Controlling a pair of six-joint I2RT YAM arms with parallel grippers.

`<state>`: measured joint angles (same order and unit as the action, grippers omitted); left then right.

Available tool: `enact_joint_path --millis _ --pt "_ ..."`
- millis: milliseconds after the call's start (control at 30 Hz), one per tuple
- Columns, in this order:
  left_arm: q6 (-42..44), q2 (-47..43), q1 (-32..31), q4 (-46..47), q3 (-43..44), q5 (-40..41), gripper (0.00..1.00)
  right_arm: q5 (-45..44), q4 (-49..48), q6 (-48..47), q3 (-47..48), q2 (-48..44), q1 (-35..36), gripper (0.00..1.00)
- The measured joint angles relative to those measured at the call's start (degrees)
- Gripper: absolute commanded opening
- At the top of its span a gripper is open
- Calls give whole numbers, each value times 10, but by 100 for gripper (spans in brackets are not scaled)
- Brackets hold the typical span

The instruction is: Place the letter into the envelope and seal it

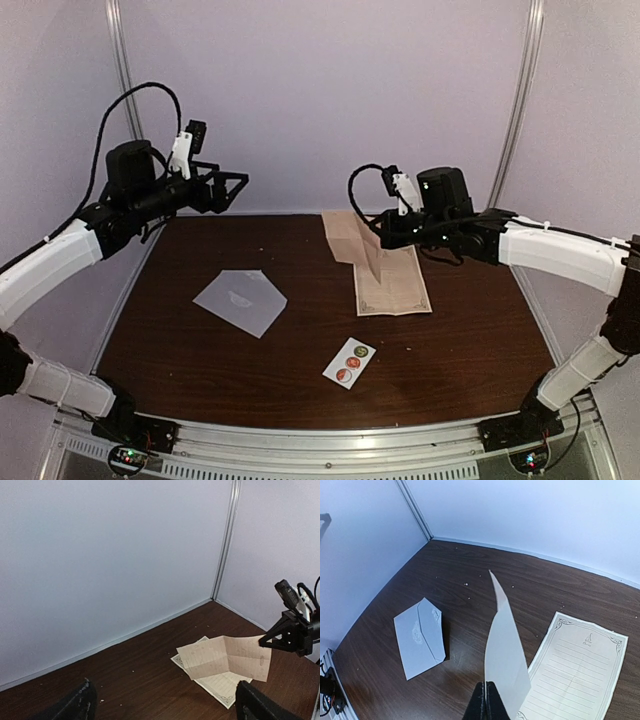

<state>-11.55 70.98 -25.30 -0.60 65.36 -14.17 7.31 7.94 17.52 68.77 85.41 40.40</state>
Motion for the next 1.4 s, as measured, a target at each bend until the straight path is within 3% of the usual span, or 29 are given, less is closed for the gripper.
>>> enact_joint_path --millis 433,733,767,967,1133,1267,1333,1400 --pt "6 78 -43 0 -31 -183 98 225 210 -144 129 27 6 0" --pt "70 137 -105 -78 25 -259 97 282 307 -202 180 31 14 0" --pt "76 146 -116 -90 31 -260 95 284 312 -204 182 31 14 0" --pt "111 184 -138 -145 48 -259 54 285 331 -219 184 31 17 0" --pt "123 206 -138 -174 63 -252 50 286 341 -224 193 32 18 0" --pt "125 214 -138 -176 65 -250 41 286 346 -229 198 32 23 0" --pt "125 215 -138 -177 65 -251 29 286 347 -232 200 32 26 0" --pt "126 216 -139 -178 66 -253 9 286 347 -234 202 32 28 0"
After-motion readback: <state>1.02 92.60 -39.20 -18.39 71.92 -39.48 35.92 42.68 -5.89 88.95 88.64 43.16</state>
